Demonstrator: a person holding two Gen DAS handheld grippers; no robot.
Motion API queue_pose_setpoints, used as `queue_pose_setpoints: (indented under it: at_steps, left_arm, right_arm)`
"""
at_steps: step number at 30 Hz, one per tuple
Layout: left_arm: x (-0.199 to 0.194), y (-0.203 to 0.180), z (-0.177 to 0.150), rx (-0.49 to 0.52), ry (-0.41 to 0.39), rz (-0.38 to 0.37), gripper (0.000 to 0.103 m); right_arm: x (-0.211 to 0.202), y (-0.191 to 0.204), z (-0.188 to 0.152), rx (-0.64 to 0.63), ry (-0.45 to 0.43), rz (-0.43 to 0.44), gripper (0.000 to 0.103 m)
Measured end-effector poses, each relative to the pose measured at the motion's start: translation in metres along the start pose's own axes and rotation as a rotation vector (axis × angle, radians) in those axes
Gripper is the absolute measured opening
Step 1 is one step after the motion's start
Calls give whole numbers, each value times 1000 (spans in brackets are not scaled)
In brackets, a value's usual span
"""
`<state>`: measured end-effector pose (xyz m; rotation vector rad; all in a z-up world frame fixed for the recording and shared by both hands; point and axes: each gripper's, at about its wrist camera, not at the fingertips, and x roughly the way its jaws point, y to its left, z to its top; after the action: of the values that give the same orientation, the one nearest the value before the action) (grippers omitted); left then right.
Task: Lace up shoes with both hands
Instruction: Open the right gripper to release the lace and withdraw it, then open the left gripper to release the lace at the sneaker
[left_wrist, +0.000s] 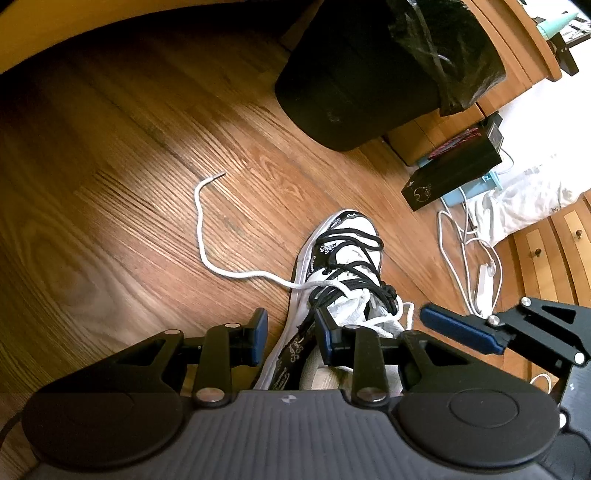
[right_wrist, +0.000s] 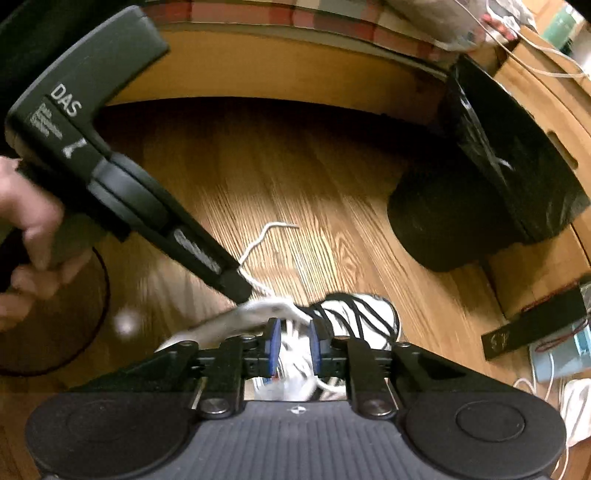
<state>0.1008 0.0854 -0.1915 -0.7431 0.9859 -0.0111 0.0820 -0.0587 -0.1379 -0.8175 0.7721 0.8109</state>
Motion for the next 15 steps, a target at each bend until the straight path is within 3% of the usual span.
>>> queue_pose_setpoints:
  at_steps: [5,11,13,15]
  left_arm:
    - [-3,-4,-1,20,-8,2,31]
    - [-8,-14,-3,84,-10,-23,31]
    - [-8,-17,-3,101,6,-32,32]
    - [-10,-20,-3,115,11,-27,37]
  right_arm:
    - [-5,-27,-17,81,-7,-23,18]
    - [15,-12,-20,-94,-4,-69,20]
    - [27,-21,-9,-17,51,16,20]
    - [28,-24,-6,14,-5,12,20]
